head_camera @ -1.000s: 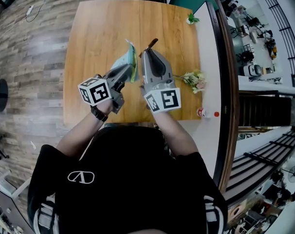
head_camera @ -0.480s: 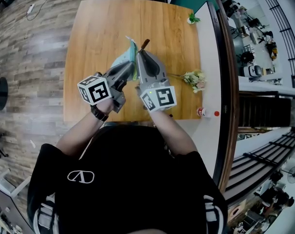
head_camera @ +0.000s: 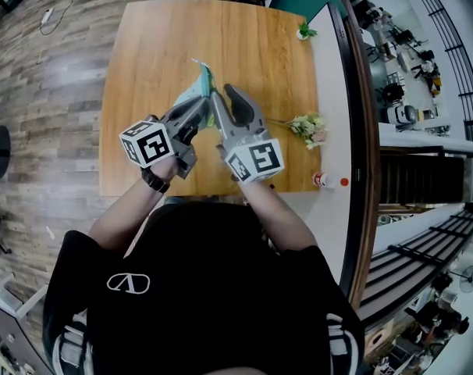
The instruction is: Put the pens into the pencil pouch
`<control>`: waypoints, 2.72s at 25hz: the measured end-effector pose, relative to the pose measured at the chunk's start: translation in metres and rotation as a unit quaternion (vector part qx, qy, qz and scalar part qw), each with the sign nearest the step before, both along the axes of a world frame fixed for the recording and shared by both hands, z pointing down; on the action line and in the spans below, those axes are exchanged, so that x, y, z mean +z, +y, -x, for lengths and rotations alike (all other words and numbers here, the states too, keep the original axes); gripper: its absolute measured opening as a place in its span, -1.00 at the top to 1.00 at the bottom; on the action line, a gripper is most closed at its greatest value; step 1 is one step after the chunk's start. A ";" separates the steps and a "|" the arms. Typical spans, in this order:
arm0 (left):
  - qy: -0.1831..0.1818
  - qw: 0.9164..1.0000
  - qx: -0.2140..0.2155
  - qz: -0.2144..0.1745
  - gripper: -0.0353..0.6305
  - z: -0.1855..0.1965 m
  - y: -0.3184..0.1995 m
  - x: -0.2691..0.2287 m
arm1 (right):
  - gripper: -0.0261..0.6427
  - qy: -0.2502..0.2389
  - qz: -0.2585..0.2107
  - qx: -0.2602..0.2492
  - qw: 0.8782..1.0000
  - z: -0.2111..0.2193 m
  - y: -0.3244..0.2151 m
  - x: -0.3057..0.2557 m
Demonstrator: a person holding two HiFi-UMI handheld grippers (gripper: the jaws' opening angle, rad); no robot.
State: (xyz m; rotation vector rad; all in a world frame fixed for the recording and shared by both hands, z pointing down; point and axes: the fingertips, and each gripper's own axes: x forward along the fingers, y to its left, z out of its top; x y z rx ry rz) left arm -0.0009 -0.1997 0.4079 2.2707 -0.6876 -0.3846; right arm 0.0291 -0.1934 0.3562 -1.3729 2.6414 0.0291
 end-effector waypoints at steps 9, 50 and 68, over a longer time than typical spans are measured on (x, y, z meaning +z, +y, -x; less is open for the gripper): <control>-0.013 1.000 -0.008 0.004 0.85 0.005 -0.003 0.008 | 0.66 -0.012 -0.018 0.040 0.999 -0.021 0.001 -0.013; -0.219 0.966 0.058 0.123 0.64 -0.059 0.009 0.305 | 0.68 0.023 0.061 0.148 0.987 -0.111 0.049 0.042; -0.233 0.924 -0.098 -0.287 0.82 0.033 0.019 -0.007 | 0.73 0.059 0.048 0.089 0.993 -0.070 0.039 0.059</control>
